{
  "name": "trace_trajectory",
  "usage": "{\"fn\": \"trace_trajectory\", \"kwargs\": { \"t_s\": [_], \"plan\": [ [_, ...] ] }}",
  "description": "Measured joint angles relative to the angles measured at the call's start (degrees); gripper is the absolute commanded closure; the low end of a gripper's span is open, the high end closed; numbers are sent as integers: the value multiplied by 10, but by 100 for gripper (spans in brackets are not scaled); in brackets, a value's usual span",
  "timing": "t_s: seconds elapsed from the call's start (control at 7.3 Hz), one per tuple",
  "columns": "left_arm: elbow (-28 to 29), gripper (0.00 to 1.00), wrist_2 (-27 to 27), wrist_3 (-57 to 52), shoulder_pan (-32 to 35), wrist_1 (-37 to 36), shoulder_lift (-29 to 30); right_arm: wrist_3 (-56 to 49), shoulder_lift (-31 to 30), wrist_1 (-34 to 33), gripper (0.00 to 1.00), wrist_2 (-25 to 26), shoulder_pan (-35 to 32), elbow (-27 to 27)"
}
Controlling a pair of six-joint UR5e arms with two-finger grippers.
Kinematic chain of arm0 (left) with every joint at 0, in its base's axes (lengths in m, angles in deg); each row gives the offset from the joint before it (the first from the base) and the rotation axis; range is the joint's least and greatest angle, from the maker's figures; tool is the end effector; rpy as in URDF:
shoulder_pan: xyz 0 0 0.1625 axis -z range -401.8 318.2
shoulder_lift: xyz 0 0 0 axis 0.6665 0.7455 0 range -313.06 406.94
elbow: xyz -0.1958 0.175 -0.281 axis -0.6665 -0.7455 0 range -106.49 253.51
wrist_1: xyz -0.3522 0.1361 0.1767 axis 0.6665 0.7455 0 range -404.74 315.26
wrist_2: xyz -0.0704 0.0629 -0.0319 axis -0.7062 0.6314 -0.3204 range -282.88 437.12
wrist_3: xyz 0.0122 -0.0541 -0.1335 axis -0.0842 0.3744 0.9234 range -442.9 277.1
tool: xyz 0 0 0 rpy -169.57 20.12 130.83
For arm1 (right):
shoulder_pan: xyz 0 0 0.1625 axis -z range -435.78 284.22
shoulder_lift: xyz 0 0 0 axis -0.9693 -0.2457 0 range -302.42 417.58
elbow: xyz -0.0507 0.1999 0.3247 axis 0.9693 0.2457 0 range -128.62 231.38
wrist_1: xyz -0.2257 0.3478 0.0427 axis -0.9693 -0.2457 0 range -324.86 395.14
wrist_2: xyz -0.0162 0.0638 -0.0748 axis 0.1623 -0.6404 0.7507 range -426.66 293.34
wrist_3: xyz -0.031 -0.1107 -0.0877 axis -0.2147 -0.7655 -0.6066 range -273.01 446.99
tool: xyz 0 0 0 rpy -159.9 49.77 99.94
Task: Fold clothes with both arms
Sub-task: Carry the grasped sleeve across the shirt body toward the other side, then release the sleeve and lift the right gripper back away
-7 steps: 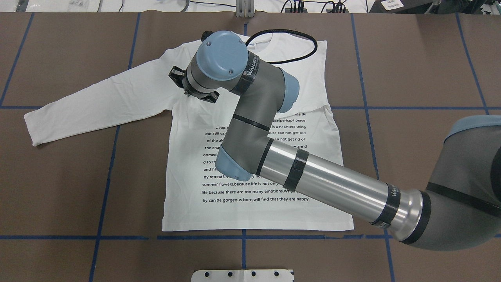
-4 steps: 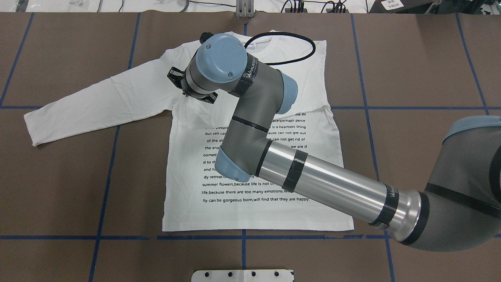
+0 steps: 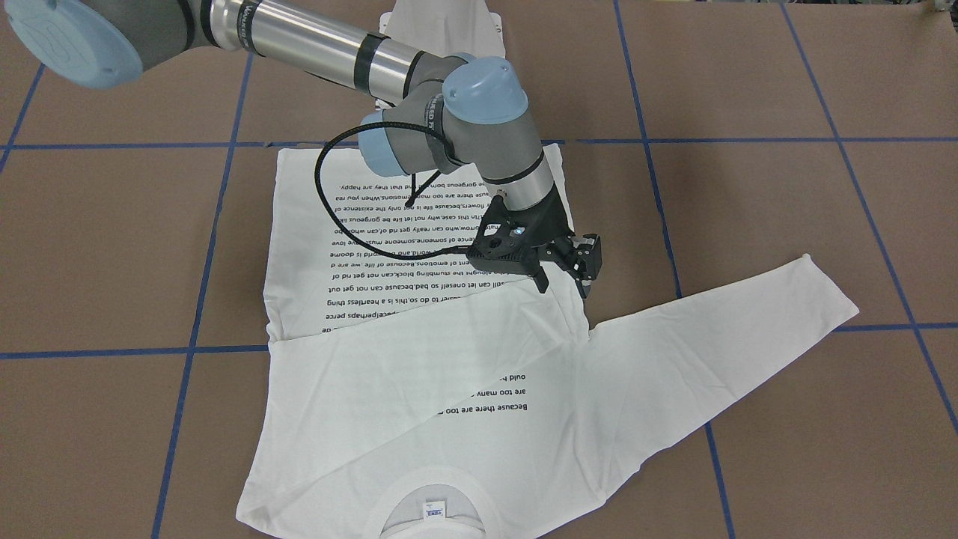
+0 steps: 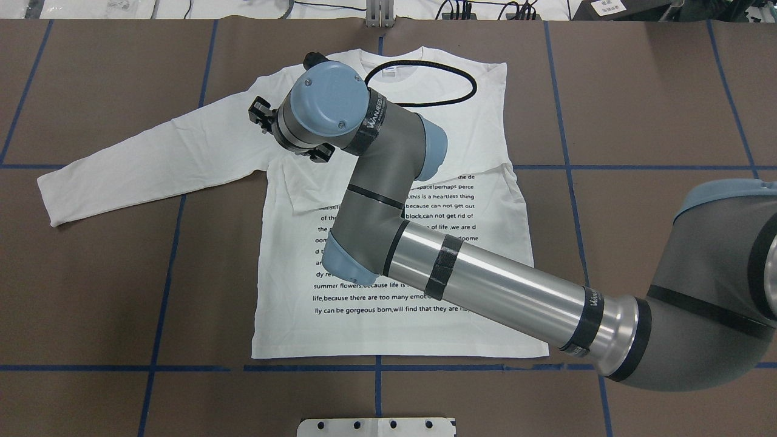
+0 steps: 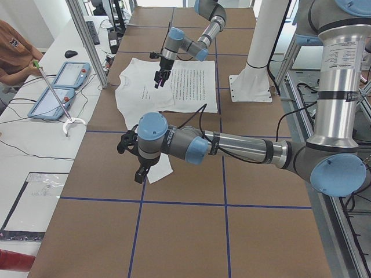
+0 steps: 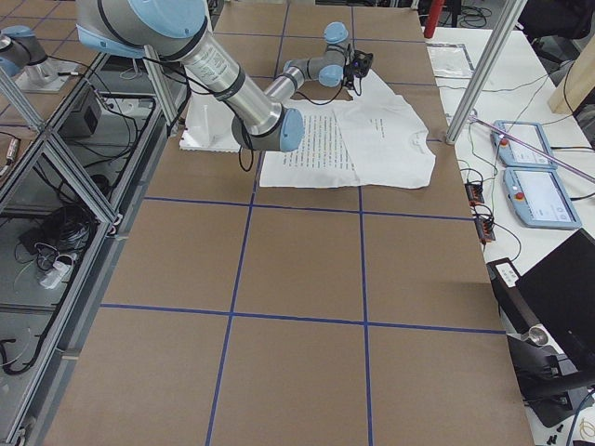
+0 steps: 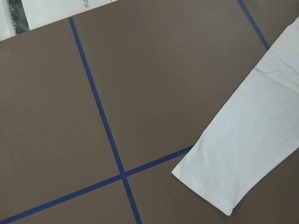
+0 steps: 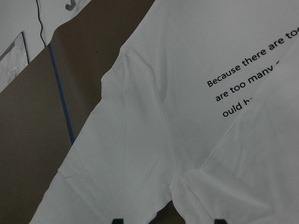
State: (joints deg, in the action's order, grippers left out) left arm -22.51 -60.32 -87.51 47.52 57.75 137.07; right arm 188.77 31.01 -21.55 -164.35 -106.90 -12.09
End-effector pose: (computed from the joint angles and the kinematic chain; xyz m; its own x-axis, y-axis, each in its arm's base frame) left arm -0.0207 -0.5196 0.5655 0.6705 0.3188 -0.6700 -0.0654 0.9248 0.3747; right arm -0.6502 -0.5259 0.0523 0.2012 0.3579 0.9118 -0.4552 0.8584 -0.2364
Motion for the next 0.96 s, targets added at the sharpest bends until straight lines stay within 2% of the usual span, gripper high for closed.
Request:
{"fn": "trace_trajectory", "kwargs": {
  "t_s": [0.27, 0.41, 0.68, 0.96],
  "plan": [
    [49, 2, 0, 43, -33, 25, 14, 3, -23, 0, 1, -7, -14, -26],
    [81, 2, 0, 78, -62, 51, 30, 3, -47, -1, 1, -30, -32, -52],
    [146, 10, 0, 125, -110, 84, 66, 0, -103, -1, 1, -86, -68, -107],
    [222, 15, 0, 145, -140, 91, 118, -7, -131, -2, 1, -103, -79, -132]
  ]
}}
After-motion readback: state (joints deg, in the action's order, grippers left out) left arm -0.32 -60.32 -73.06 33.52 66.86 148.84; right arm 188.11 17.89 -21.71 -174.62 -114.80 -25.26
